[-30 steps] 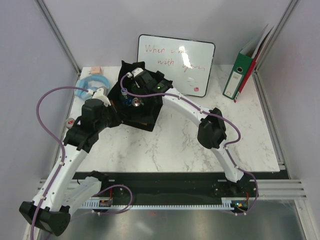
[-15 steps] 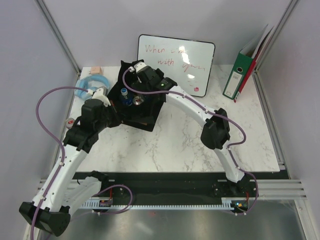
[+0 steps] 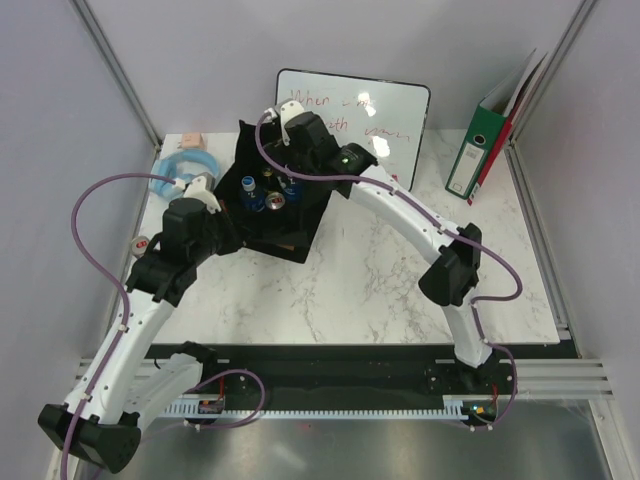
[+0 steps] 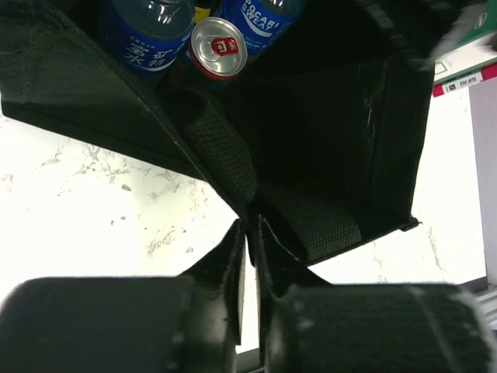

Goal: Place the beverage into the canvas bag

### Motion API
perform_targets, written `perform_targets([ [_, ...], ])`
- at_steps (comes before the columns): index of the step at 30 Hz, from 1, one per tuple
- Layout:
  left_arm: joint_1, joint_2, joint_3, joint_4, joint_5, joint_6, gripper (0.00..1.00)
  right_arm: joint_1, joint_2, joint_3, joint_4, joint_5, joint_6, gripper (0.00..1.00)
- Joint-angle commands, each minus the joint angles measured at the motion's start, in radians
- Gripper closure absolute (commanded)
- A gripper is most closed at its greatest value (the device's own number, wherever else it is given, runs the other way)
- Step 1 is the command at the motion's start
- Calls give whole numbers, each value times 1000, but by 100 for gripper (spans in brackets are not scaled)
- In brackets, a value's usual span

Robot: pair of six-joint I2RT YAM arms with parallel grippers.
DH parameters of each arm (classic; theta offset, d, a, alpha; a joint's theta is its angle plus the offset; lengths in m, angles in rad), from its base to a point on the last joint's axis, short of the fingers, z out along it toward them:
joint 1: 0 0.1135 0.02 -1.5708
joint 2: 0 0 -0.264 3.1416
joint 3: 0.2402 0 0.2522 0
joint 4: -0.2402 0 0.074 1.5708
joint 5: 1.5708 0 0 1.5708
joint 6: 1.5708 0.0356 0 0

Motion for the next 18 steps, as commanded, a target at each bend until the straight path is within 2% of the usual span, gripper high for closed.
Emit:
perform_targets([
  [1,-3,-19,39,15,16,-4,81,24,-144,21,67,-40,48,12],
  [5,-3,-13,54,6,-1,-1,75,34,-199,-2,70,-43,104,13],
  [9,-3,-13,70,-5,-23,2,58,44,-262,-71,73,14,205,14],
  [14,-3,-5,100,-24,-59,8,48,57,-332,-164,76,66,278,14],
  [18,-3,1,134,-50,-108,13,32,57,-366,-229,96,89,323,15],
])
